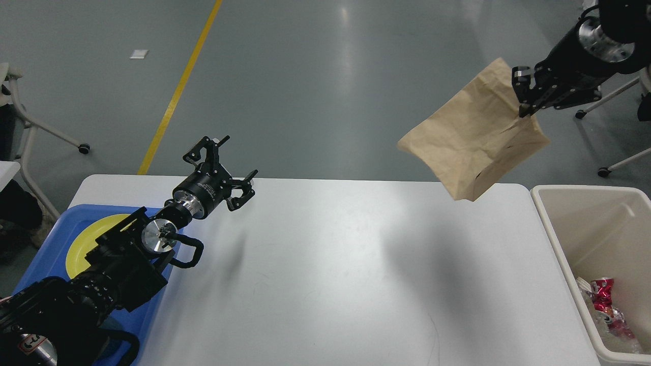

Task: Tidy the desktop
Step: 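Lift the paper bag and drop it into the white bin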

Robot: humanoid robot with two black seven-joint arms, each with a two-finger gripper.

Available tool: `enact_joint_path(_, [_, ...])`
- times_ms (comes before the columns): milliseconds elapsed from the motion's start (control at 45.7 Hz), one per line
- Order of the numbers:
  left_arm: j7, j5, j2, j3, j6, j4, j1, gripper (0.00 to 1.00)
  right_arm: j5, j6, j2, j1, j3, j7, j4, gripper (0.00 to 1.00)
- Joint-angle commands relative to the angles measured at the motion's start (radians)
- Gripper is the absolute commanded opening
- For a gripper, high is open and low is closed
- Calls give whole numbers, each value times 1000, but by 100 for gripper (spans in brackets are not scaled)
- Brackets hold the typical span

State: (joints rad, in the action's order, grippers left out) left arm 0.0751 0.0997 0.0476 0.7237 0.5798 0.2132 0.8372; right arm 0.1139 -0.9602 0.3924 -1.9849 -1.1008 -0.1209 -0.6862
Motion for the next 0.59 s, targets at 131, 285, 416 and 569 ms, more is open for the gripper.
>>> enact_joint_path(131, [0, 0, 0, -1, 0, 0, 0, 97, -2, 0, 100, 29, -33, 1, 214, 0])
enact_joint_path(285, [0, 0, 0, 0, 0, 0, 0, 97, -19, 0, 163, 84, -34, 1, 312, 0])
enact_joint_path(416, [0, 0, 0, -1, 0, 0, 0, 97, -19, 0, 218, 150, -34, 1, 362, 0])
enact_joint_path(569, [0, 0, 0, 0, 0, 0, 0, 97, -16, 148, 275, 225, -34, 1, 367, 0])
